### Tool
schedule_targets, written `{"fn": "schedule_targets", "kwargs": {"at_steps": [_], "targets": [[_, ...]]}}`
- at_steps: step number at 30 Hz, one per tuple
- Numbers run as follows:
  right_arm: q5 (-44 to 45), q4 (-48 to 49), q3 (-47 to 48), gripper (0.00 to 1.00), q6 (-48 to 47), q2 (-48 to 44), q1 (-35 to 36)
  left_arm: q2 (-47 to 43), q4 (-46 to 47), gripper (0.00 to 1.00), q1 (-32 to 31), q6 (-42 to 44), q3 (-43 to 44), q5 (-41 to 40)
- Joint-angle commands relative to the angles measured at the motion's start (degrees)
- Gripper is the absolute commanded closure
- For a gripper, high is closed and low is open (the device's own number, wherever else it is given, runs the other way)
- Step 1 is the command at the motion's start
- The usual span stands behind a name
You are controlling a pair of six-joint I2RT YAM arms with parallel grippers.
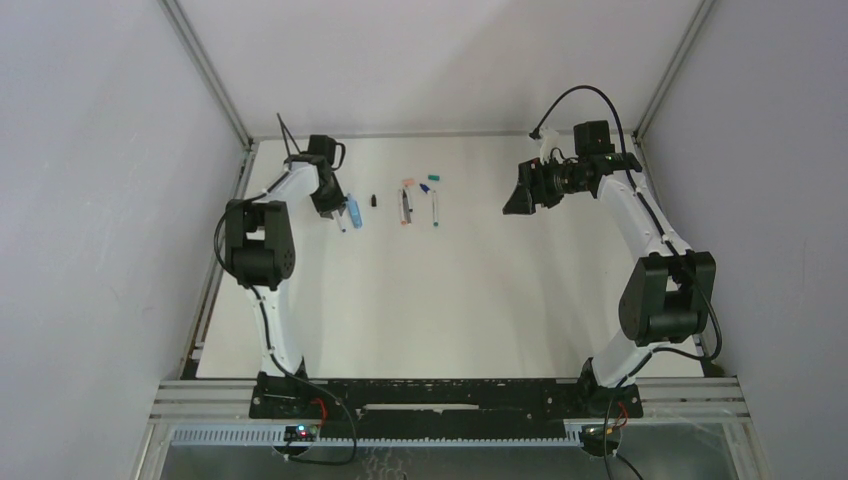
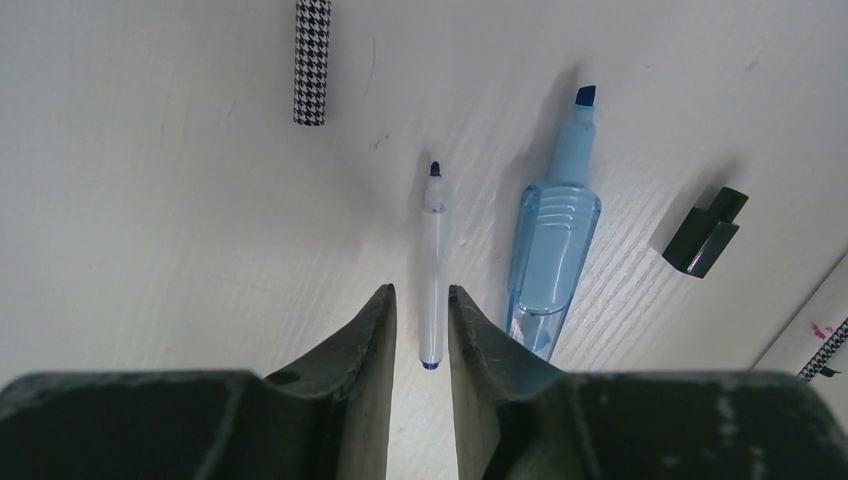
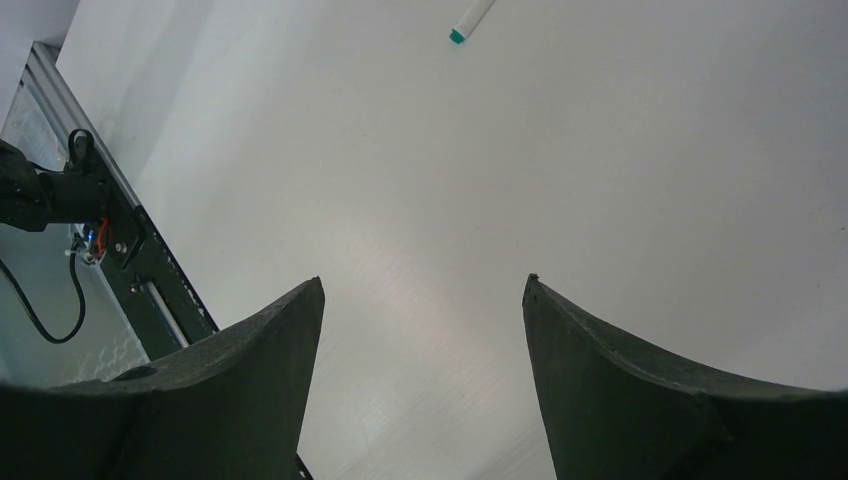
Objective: Insert the pens into the pen caps
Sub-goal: Pick up the pen from the center of the board.
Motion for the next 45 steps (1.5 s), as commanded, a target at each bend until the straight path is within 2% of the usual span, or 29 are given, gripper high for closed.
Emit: {"fn": "schedule_targets", "kwargs": {"at_steps": [1, 17, 28, 36, 45], "targets": [[-1.7, 1.6, -0.2, 0.20, 0.9, -0.1, -0.1, 0.9, -0.8, 0.71, -0.9, 1.7, 3.9, -1.0], [-2.7, 1.9, -0.2, 0.20, 1.3, -0.1, -1.7, 3.4, -1.9, 0.73, -0.9, -2.4, 7.1, 1.5], [-3.3, 2.0, -0.2, 0.20, 1.7, 0.2, -2.0, 1.5, -3.4, 0.70, -0.3, -1.5, 7.5, -1.0], [-3.4, 2.0, -0.1, 0.20, 1.7, 0.1, -2.2, 3.9, -7.9, 0.66, 0.4, -4.7, 9.0, 1.4], [-4.1, 2.0, 0.1, 0.20, 1.9, 0.0, -2.6, 5.7, -10.7, 0.67, 0.5, -4.6, 12.0, 1.8]]}}
